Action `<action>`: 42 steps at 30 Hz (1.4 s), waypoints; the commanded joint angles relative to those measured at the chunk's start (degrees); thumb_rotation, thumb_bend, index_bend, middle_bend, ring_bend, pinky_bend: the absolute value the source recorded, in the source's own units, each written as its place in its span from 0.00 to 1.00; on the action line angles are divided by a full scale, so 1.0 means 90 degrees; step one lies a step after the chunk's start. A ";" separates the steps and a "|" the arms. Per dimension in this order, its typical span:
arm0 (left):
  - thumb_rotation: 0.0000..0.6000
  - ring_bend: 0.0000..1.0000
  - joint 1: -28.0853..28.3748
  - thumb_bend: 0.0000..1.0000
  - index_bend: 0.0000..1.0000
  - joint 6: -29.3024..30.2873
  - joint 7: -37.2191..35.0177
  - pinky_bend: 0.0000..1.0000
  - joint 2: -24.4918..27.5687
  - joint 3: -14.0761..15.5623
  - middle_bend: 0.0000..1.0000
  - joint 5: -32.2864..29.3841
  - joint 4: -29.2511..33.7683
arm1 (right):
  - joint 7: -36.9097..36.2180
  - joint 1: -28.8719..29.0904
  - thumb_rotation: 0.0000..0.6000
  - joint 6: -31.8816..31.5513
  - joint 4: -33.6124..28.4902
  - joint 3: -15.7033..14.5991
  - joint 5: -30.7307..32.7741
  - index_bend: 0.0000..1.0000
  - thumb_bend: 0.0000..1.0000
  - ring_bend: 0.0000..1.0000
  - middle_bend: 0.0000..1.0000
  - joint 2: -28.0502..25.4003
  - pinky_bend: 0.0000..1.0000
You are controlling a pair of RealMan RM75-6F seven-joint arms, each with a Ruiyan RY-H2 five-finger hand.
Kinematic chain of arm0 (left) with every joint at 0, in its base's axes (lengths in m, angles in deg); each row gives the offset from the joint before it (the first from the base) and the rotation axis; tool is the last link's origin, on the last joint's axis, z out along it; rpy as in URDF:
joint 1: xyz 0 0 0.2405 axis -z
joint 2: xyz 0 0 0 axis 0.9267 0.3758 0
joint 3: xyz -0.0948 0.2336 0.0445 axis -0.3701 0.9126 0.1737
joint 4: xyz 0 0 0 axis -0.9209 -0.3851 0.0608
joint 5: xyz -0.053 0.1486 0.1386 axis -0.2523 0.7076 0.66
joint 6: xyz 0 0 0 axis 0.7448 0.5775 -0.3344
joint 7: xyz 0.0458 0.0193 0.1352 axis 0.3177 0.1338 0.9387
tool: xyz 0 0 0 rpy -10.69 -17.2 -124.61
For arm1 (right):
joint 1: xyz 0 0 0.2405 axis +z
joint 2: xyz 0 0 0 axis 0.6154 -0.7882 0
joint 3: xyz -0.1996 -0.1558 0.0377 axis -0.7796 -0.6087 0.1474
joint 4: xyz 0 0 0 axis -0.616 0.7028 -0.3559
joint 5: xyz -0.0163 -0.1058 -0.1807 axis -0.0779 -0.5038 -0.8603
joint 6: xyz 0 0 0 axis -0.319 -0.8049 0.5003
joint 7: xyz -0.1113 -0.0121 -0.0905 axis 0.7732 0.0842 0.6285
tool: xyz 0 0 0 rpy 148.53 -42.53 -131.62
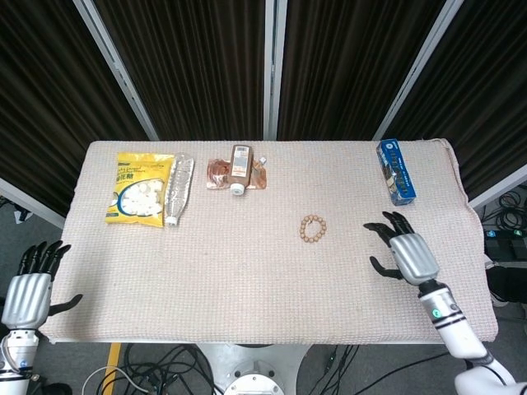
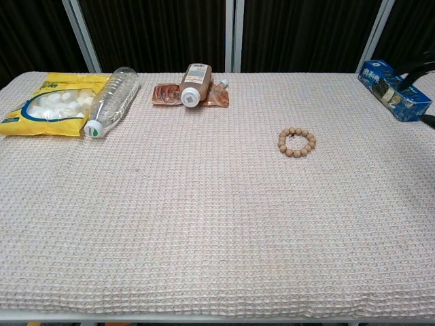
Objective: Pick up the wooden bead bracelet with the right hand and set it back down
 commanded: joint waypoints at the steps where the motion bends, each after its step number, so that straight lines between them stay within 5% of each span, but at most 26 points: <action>1: 1.00 0.00 0.0000 0.00 0.15 -0.0047 -0.0020 0.00 0.0002 0.0004 0.08 -0.0030 -0.0015 | 0.0851 0.0836 0.98 0.0939 0.0761 0.0370 0.0583 0.28 0.31 0.00 0.30 0.0848 0.00; 12: 1.00 0.00 0.0046 0.00 0.15 -0.0236 -0.0139 0.00 -0.0014 -0.0022 0.08 -0.0139 -0.0115 | 0.1987 0.1614 0.98 0.1294 0.2715 0.0301 0.0744 0.41 0.28 0.01 0.32 0.2573 0.00; 19: 1.00 0.00 0.0053 0.00 0.15 -0.0313 -0.0257 0.00 -0.0056 -0.0028 0.08 -0.0190 -0.0219 | 0.1951 0.1803 0.99 0.1240 0.3699 0.0217 0.0635 0.42 0.27 0.02 0.32 0.3320 0.00; 35: 1.00 0.00 0.0053 0.00 0.15 -0.0402 -0.0523 0.00 -0.0141 -0.0020 0.08 -0.0210 -0.0478 | 0.1618 0.1800 1.00 0.1178 0.4640 -0.0033 0.0464 0.43 0.27 0.06 0.36 0.3928 0.00; 42: 1.00 0.00 0.0060 0.00 0.15 -0.0435 -0.0599 0.00 -0.0167 -0.0026 0.08 -0.0219 -0.0556 | 0.1593 0.1735 1.00 0.1080 0.4941 -0.0094 0.0419 0.56 0.39 0.14 0.43 0.4082 0.00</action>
